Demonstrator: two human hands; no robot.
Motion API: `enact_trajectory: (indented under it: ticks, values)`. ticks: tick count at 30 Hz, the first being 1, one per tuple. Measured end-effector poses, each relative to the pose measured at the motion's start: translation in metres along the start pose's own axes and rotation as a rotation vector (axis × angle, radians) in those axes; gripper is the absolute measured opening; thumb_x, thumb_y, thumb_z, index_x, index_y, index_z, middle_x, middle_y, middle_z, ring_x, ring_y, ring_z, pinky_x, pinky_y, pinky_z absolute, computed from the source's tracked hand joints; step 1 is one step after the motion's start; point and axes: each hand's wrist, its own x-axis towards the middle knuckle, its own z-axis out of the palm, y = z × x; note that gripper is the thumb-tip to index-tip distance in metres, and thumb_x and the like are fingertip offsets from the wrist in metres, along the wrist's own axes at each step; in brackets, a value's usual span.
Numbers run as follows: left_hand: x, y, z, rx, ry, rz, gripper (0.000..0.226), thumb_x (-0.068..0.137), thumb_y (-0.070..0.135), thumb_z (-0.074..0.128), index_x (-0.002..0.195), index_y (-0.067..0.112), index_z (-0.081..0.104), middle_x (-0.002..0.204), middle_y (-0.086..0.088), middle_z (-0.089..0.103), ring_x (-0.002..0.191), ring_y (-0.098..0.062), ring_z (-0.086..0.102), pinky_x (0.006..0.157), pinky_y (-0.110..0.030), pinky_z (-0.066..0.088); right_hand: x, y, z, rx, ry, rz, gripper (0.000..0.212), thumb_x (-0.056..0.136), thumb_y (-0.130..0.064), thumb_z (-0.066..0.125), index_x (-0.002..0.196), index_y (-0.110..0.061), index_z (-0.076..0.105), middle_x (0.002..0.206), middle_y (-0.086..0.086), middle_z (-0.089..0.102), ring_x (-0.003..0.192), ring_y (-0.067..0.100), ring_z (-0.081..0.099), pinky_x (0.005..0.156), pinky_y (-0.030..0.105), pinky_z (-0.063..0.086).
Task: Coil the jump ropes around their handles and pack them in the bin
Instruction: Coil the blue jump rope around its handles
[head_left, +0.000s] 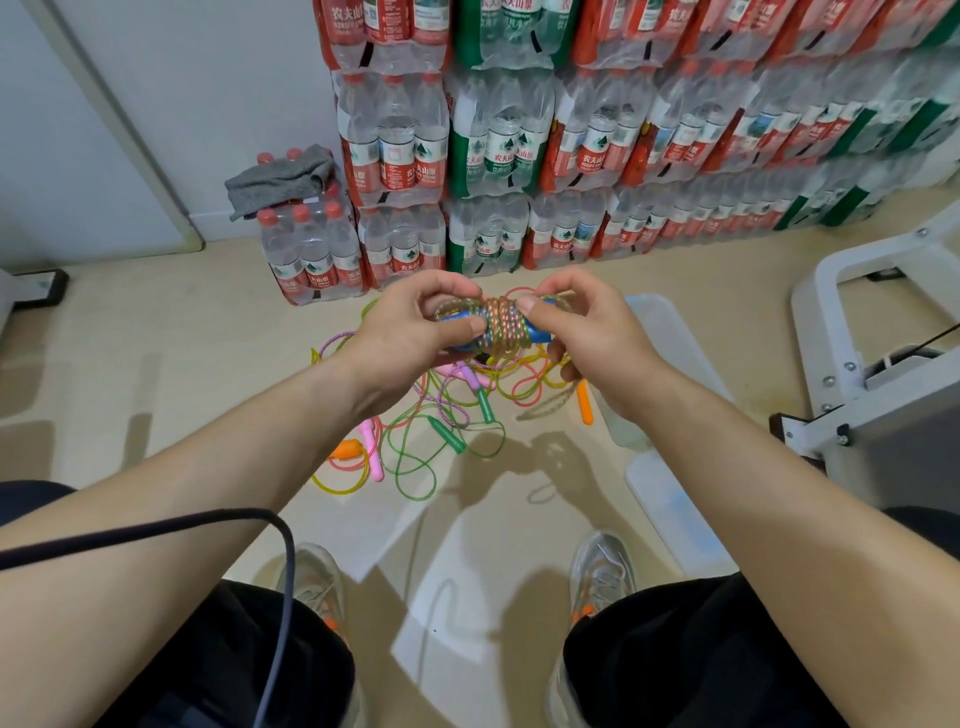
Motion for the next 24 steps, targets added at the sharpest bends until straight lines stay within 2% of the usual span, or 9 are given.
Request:
enact_trajectory:
  ticks: [6,9,10,12,14,17,19,21,24]
  values:
    - [-0.003,-0.003,0.008,0.138,0.063,-0.014,0.02,0.09,-0.002,0.064,0.103,0.012,0.06,0.097,-0.008,0.061,0.087,-0.021,0.065,0.079,-0.041,0.059,-0.001,0.003,0.009,0.115,0.024,0.027,0.015,0.091,-0.019,0.073,0.094,-0.018,0.058,0.069,0.008,0.055,0.046,0.017,0.047,0.042,0.026,0.037]
    - [-0.006,-0.004,0.012,0.203,0.023,0.016,0.026,0.088,0.024,0.075,0.109,0.016,0.062,0.093,-0.005,0.062,0.074,-0.009,0.065,0.061,-0.024,0.055,-0.002,0.003,0.014,0.076,0.037,0.002,0.016,0.089,-0.019,0.074,0.091,-0.02,0.058,0.068,0.007,0.055,0.047,0.017,0.046,0.044,0.026,0.039]
    - [-0.006,-0.005,0.012,0.266,0.012,0.035,0.034,0.085,0.035,0.079,0.11,0.019,0.064,0.094,-0.004,0.065,0.073,-0.011,0.067,0.059,-0.024,0.054,-0.002,0.003,0.015,0.068,0.029,-0.005,0.015,0.09,-0.019,0.073,0.09,-0.021,0.058,0.069,0.007,0.056,0.048,0.016,0.047,0.046,0.026,0.039]
    - [-0.004,-0.007,0.01,0.352,-0.01,0.036,0.042,0.078,0.049,0.081,0.109,0.022,0.069,0.098,-0.003,0.072,0.08,-0.021,0.072,0.068,-0.037,0.058,-0.004,0.002,0.016,0.079,0.005,-0.01,0.013,0.091,-0.018,0.071,0.09,-0.02,0.058,0.069,0.009,0.057,0.049,0.017,0.048,0.049,0.03,0.039]
    - [-0.002,-0.008,0.008,0.359,-0.043,0.02,0.041,0.078,0.046,0.082,0.108,0.019,0.07,0.096,-0.002,0.074,0.083,-0.021,0.073,0.074,-0.041,0.059,-0.006,0.001,0.016,0.089,-0.021,-0.01,0.013,0.091,-0.017,0.07,0.089,-0.021,0.058,0.065,0.007,0.057,0.048,0.019,0.048,0.05,0.036,0.038]
    - [-0.002,-0.007,0.007,0.341,-0.085,-0.008,0.036,0.08,0.034,0.083,0.107,0.015,0.068,0.087,-0.001,0.071,0.072,-0.013,0.067,0.066,-0.029,0.052,-0.008,0.001,0.016,0.096,-0.053,-0.002,0.015,0.091,-0.019,0.071,0.085,-0.024,0.058,0.059,0.007,0.057,0.05,0.024,0.05,0.053,0.041,0.039]
    - [-0.002,-0.006,0.005,0.275,-0.095,-0.058,0.034,0.08,0.028,0.083,0.107,0.013,0.067,0.086,-0.006,0.07,0.074,-0.018,0.066,0.07,-0.035,0.047,-0.007,0.001,0.015,0.082,-0.07,0.005,0.014,0.091,-0.024,0.071,0.084,-0.028,0.059,0.058,0.008,0.058,0.053,0.028,0.052,0.055,0.045,0.039]
    - [-0.002,-0.004,0.004,0.218,-0.09,-0.08,0.032,0.08,0.023,0.083,0.106,0.012,0.068,0.082,-0.009,0.07,0.073,-0.022,0.065,0.069,-0.034,0.046,-0.008,0.0,0.014,0.061,-0.07,-0.014,0.009,0.093,-0.025,0.069,0.089,-0.025,0.061,0.057,0.004,0.058,0.051,0.025,0.052,0.054,0.041,0.042]
    - [-0.002,0.0,0.004,0.171,-0.069,-0.08,0.022,0.082,0.018,0.08,0.1,0.016,0.068,0.079,-0.009,0.071,0.068,-0.023,0.064,0.057,-0.026,0.043,-0.01,-0.002,0.014,-0.012,-0.007,-0.134,0.007,0.096,-0.02,0.066,0.097,-0.014,0.063,0.064,-0.006,0.057,0.052,0.008,0.051,0.053,0.027,0.043]
